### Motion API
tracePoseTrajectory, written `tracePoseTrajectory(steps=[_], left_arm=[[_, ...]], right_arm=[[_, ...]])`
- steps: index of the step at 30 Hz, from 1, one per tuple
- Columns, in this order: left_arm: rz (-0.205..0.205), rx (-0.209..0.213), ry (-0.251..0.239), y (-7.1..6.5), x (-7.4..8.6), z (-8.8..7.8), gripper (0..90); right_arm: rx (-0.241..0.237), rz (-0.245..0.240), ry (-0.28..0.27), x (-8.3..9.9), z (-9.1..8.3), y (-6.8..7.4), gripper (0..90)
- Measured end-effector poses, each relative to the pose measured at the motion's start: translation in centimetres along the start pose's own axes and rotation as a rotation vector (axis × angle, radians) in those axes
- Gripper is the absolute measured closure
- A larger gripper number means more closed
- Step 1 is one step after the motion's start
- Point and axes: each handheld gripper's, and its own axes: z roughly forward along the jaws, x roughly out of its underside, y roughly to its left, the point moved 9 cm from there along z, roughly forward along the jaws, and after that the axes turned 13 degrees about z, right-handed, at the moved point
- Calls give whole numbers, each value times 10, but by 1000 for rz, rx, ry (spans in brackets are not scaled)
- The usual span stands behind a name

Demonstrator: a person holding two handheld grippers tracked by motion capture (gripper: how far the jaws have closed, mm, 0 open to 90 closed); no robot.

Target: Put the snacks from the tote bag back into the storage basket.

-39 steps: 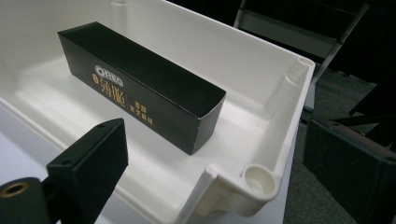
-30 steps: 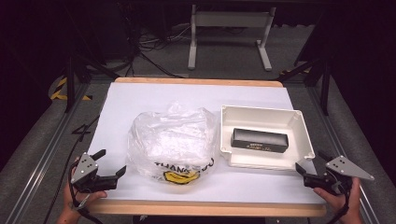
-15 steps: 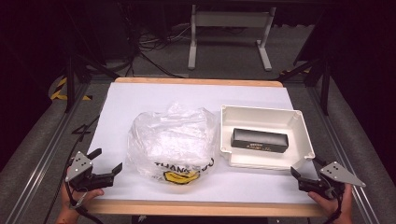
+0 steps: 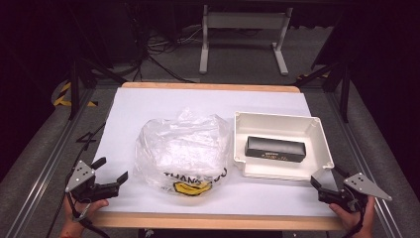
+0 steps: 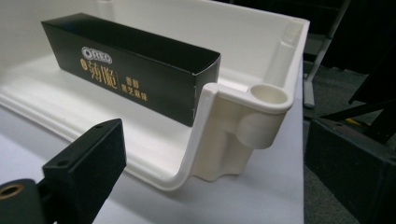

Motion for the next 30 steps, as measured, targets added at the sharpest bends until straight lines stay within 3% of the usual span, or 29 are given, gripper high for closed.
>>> tracePoseTrajectory(steps=[6,15,23,30], left_arm=[[-3,13,-2,-1,-2,3,56],[1,16,-15,-2,-6,5,59],[20,4,3,0,-6,9,61],[22,-2,15,0,-5,10,61]], right_arm=[[42,24,-31,-2,-3,-4,64],[44,23,-29,0,-3,-4,58],[42,2,-16,1,-1,-3,55],[38,16,-25,1,-1,-4,54]])
